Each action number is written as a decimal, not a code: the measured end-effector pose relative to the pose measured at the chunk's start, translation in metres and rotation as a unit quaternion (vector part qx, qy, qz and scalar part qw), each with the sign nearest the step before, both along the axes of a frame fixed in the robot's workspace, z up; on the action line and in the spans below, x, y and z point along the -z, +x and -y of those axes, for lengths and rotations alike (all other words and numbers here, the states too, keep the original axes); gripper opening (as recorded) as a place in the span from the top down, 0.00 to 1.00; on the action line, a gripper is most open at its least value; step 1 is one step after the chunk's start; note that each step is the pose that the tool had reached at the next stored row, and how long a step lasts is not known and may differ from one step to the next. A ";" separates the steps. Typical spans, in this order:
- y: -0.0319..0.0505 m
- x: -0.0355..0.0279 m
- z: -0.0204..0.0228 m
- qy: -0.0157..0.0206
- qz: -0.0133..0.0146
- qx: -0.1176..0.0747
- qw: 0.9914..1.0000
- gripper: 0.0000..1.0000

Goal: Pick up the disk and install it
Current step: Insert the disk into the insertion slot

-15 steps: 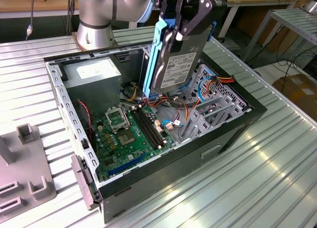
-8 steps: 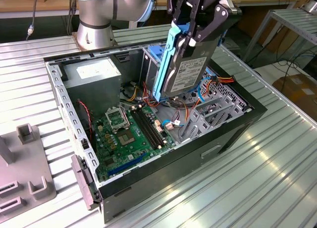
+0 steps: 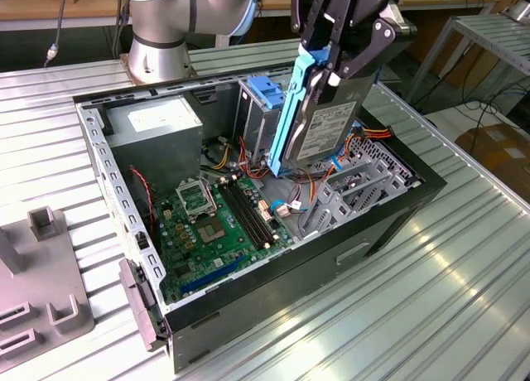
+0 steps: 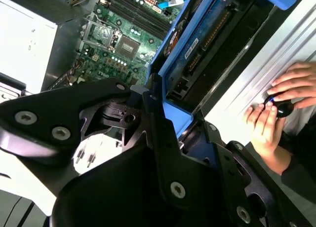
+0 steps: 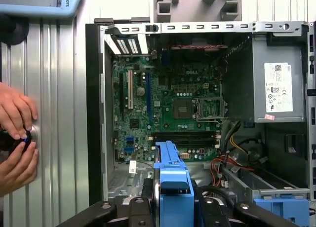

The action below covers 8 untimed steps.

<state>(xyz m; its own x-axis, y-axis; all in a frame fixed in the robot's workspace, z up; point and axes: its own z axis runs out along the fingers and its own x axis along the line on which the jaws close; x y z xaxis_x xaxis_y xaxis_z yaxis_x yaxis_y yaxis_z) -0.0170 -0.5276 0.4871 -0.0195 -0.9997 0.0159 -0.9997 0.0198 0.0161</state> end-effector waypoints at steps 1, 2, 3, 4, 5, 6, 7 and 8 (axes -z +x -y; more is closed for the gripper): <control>0.0043 0.0007 0.0001 0.000 0.000 0.000 1.000 0.63; 0.0067 0.0012 0.0001 0.000 0.000 0.000 1.000 0.63; 0.0077 0.0015 0.0001 0.000 0.000 0.000 1.000 0.63; 0.0087 0.0018 0.0002 0.000 0.000 0.000 1.000 0.63; 0.0095 0.0021 0.0002 0.000 0.000 0.000 1.000 0.63; 0.0098 0.0022 0.0002 0.000 0.000 0.000 1.000 0.63; 0.0099 0.0022 0.0003 0.000 0.000 0.000 1.000 0.63; 0.0099 0.0023 0.0003 0.000 0.000 0.000 1.000 0.63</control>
